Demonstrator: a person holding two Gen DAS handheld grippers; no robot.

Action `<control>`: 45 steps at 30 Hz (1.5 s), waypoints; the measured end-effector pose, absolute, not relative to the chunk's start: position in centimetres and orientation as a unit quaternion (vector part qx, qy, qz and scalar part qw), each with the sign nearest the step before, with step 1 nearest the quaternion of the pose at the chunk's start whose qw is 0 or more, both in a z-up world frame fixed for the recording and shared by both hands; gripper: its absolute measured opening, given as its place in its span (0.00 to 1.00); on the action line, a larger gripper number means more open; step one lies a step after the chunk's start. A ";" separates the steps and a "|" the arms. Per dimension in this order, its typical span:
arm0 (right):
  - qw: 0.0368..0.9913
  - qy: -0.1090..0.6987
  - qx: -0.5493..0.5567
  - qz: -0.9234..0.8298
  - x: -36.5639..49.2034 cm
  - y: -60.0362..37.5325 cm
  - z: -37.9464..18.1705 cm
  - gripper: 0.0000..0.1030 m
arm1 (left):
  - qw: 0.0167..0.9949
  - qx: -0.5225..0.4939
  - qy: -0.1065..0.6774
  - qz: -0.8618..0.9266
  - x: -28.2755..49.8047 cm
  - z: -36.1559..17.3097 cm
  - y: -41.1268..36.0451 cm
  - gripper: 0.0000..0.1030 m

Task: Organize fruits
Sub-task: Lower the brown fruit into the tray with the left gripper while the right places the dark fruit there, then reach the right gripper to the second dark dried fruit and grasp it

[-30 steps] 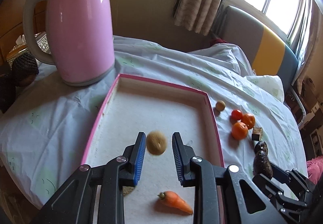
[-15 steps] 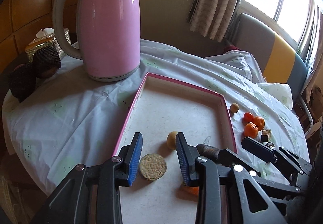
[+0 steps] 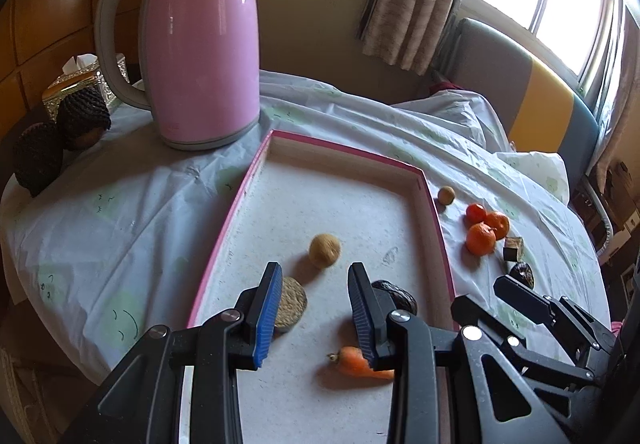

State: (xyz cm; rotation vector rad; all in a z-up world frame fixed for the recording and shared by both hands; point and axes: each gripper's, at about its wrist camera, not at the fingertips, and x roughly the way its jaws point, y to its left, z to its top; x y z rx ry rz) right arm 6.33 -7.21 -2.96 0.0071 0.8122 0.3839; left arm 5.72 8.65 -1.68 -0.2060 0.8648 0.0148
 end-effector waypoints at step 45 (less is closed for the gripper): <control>0.902 0.426 0.059 0.013 6.4 -22.1 -7.0 0.54 | 0.889 -0.024 0.441 -0.119 6.2 -2.5 -1.8 0.33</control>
